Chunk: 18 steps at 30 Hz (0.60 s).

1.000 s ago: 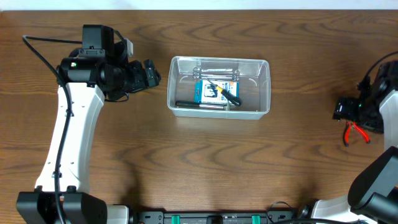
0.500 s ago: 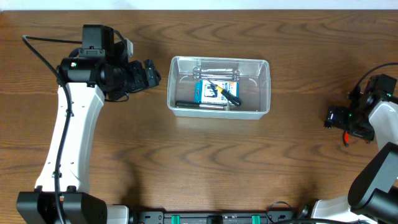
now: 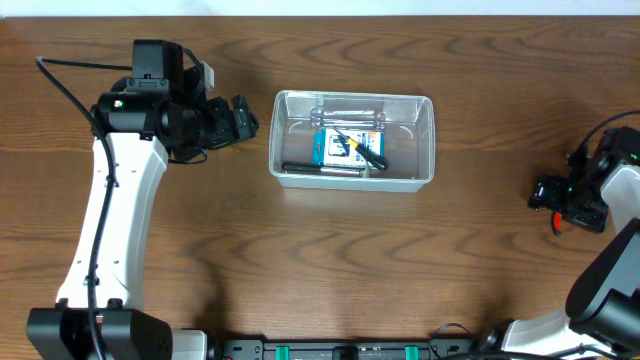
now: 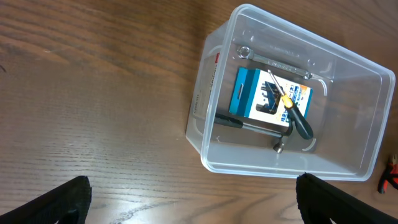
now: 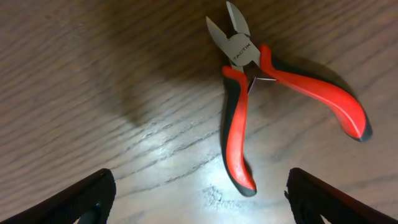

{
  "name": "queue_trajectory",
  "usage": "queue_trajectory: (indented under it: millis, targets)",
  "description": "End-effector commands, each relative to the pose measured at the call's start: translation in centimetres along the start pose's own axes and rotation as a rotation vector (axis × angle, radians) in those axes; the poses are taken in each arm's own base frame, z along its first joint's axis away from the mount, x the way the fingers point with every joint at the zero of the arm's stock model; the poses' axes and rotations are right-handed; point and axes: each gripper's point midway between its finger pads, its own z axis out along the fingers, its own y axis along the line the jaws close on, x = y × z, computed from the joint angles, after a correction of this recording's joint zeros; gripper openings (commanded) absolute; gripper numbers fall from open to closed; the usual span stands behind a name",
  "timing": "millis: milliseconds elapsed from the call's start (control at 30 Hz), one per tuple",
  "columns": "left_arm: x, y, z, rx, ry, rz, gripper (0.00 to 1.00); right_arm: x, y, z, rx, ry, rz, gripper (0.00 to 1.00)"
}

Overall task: Pack container
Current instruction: 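Move right gripper to the red-handled pliers and grasp them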

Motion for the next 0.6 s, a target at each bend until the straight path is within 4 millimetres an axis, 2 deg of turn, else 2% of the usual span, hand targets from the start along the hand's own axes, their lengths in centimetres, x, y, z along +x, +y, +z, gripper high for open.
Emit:
queue_trajectory:
  millis: [0,400,500,567]
  targets:
    - [0.0,0.0,-0.2,-0.007,-0.006,0.004,0.98,0.3,0.0,0.9,-0.016,0.021,0.003,0.91]
    - [0.0,0.0,-0.2,-0.007,-0.006,0.004,0.98,1.0,0.0,4.1,-0.022,0.094,0.005,0.93]
    - [0.0,0.0,-0.2,-0.007,-0.006,0.004,0.98,0.8,0.0,4.3,-0.022,0.091,0.006,0.86]
    - [0.0,0.0,-0.2,-0.007,-0.006,0.004,0.98,0.6,0.0,4.3,-0.021,0.083,0.006,0.74]
